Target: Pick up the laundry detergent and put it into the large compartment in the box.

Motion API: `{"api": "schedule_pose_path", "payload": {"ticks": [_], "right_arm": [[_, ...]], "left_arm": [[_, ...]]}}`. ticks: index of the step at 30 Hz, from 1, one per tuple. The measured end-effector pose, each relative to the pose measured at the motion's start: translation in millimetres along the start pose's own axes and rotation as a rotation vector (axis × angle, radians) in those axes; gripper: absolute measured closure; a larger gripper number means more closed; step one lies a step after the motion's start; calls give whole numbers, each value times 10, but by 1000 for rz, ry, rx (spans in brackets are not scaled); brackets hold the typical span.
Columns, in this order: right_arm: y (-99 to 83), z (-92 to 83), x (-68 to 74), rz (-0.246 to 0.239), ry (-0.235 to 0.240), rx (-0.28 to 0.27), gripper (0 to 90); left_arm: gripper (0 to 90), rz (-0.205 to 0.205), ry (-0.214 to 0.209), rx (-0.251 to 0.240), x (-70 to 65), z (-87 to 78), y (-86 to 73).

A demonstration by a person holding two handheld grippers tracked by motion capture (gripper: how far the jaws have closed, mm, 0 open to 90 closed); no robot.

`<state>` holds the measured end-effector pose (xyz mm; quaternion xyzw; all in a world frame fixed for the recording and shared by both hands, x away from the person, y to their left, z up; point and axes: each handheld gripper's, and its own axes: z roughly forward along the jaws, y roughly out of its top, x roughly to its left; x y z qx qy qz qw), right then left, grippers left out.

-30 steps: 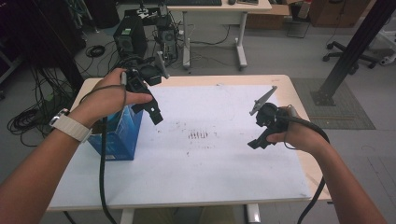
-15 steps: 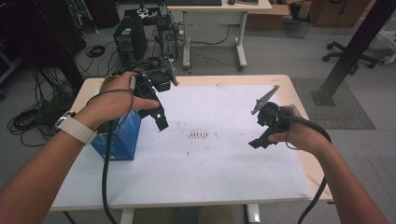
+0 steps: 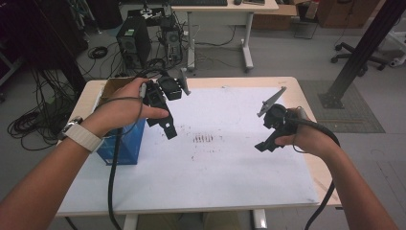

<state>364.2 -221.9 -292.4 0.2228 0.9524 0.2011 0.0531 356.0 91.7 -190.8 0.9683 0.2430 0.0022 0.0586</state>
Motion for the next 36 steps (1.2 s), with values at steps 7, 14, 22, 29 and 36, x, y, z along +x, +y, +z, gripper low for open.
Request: {"api": "schedule_pose_path", "payload": {"ticks": [7,14,22,29,36], "right_arm": [[1,5,8,0,-3,0,105],[1,3,18,2,-4,-2,105],[-26,3,6,9,-5,-7,105],[-42,8,14,10,-5,-7,105],[-57,41,7,13,1,-5,105]], "left_arm": [[117,51,10,-4,-95,37,36],[106,96,7,2,-208,99,92],[105,132,12,-12,-283,165,127],[106,153,25,-22,-331,208,162],[106,152,23,-29,-327,301,182]]}}
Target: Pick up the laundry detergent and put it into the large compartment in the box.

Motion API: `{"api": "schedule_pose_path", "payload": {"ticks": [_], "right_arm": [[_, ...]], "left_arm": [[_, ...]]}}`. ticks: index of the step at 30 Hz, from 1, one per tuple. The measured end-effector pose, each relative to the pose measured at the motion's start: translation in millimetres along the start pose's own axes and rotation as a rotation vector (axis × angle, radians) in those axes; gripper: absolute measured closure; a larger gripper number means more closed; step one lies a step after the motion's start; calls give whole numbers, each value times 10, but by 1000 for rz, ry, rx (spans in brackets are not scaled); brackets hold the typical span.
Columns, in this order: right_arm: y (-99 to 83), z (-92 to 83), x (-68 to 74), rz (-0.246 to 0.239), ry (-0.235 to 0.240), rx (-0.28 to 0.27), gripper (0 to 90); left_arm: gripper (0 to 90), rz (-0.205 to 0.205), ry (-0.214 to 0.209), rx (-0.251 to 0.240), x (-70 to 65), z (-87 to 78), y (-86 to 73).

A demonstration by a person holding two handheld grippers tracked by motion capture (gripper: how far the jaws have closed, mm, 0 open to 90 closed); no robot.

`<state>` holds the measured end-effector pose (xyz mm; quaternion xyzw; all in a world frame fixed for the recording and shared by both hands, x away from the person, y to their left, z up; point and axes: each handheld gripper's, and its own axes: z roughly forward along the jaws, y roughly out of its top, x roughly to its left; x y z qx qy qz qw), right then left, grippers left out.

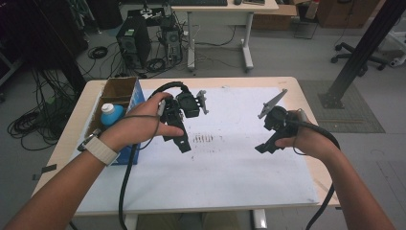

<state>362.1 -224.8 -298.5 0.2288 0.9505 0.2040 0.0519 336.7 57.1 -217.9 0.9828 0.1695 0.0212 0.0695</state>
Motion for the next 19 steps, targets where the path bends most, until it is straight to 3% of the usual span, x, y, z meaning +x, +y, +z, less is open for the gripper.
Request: {"api": "schedule_pose_path", "payload": {"ticks": [6,19], "right_arm": [[-6,36,-4,2,5,4,105],[-7,32,-3,3,4,3,105]], "left_arm": [[106,-9,-3,1,16,72,2],[107,-20,-2,-9,39,70,-20]]}}
